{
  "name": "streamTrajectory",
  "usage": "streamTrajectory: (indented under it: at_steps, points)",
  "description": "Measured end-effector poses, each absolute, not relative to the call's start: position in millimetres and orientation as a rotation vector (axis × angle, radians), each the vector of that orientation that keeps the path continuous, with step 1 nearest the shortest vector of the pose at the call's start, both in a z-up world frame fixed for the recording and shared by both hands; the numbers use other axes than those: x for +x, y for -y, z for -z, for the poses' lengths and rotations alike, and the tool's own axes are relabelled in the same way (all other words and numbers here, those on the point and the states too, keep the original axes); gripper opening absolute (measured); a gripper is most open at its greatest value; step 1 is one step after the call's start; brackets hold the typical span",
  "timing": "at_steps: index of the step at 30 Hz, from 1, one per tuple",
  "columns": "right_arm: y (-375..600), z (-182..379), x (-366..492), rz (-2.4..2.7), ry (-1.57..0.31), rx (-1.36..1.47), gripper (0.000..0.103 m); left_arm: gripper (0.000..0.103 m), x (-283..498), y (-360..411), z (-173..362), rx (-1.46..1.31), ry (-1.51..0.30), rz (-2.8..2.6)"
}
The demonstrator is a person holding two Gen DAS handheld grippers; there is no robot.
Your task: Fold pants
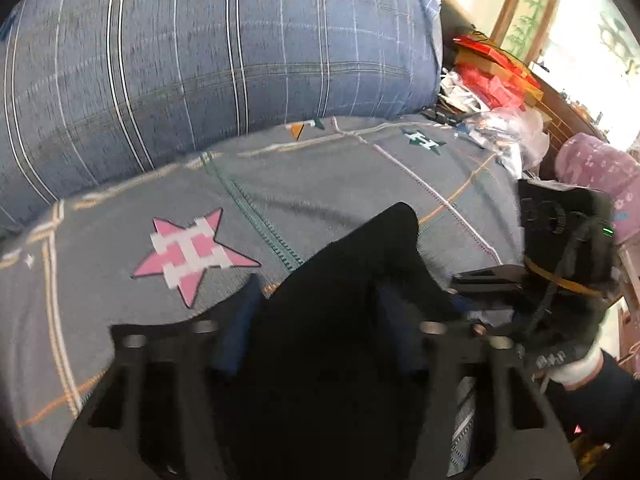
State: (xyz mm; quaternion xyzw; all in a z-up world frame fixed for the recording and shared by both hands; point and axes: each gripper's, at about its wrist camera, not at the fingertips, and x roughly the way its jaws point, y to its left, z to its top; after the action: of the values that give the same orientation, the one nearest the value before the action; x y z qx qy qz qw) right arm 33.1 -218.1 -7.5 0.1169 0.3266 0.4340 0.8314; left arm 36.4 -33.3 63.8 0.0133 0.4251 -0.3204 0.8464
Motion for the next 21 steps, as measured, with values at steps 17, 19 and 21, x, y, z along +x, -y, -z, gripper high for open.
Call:
streamTrajectory:
  at_steps: [17, 19, 21]
  points:
    - [262, -7, -20, -0.839, -0.705, 0.272, 0.014, 0.027, 21, 99, -55, 0.058, -0.887, 0.751]
    - [265, 1, -19, -0.807, -0.736, 0.288, 0.014, 0.033, 23, 93, -61, 0.029, -0.904, 0.754]
    - [269, -3, -21, -0.8, -0.739, 0.292, 0.016, 0.036, 21, 82, -77, 0.022, -0.885, 0.737]
